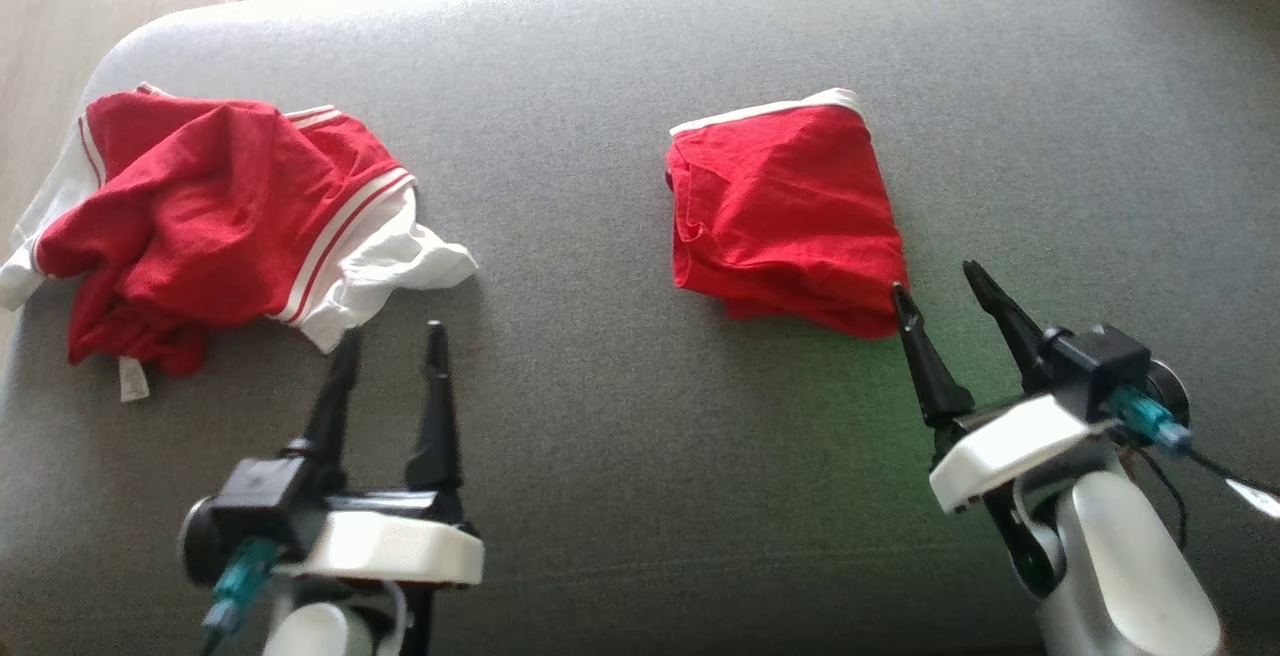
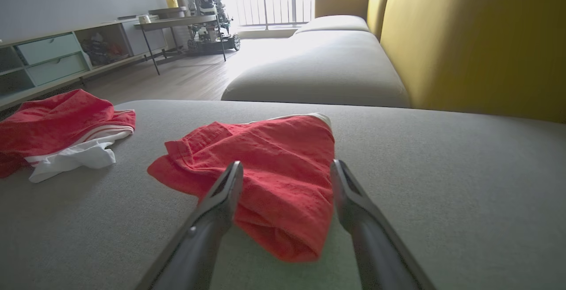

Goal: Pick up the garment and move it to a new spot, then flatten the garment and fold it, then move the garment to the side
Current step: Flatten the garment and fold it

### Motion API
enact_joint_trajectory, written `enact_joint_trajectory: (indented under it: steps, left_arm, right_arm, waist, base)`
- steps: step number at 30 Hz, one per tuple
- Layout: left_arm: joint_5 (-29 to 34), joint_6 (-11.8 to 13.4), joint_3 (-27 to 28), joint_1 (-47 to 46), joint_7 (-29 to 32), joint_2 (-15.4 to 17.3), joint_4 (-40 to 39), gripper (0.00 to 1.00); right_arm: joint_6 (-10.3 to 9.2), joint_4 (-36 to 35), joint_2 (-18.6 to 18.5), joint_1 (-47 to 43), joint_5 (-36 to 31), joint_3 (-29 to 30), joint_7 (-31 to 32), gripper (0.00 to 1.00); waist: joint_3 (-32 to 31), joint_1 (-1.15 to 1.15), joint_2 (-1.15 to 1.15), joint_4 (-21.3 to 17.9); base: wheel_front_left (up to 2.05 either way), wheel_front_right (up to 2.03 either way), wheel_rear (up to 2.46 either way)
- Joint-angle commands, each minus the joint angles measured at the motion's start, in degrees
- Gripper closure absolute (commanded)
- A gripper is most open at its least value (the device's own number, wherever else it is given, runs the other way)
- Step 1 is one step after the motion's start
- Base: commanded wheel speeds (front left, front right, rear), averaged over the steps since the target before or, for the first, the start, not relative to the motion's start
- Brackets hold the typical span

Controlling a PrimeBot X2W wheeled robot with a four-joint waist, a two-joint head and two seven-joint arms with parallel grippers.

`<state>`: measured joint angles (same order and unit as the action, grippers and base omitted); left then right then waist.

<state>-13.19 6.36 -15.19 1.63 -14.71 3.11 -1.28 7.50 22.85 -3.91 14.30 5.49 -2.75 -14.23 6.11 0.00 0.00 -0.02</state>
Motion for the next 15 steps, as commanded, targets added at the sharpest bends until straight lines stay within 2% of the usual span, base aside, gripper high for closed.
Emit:
enact_joint_trajectory:
  steps: [1, 4, 9, 15]
  left_arm:
    - [0.8, 0.7, 3.0, -0.7, -0.3, -0.2, -3.3, 0.00]
    - [1.0, 1.3, 4.4, 0.5, -0.3, -0.2, -5.4, 0.00]
    - [2.0, 0.8, 5.6, 2.9, -0.3, -0.2, -5.5, 0.00]
    - [2.8, 0.6, 6.1, 4.2, -0.3, -0.2, -5.7, 0.00]
  right_arm:
    - [-0.01, -3.9, 0.8, -0.1, -1.1, -0.5, -0.7, 0.00]
    - [-0.01, -8.0, 1.0, -2.6, -2.7, 0.4, -0.7, 0.00]
    - [-0.01, -15.0, 1.0, -7.5, -2.2, -0.4, -0.8, 0.00]
    - [-0.01, -18.1, 1.0, -11.5, -1.2, 0.9, -0.8, 0.00]
  waist:
    - [-0.1, 0.00, 0.00, -0.3]
    - [-0.3, 0.00, 0.00, -0.5]
    - [-1.1, 0.00, 0.00, -0.5]
    - [-1.9, 0.00, 0.00, -0.4]
  base:
    - [0.00, 0.00, 0.00]
    - [0.00, 0.00, 0.00]
    - [0.00, 0.00, 0.00]
    - [0.00, 0.00, 0.00]
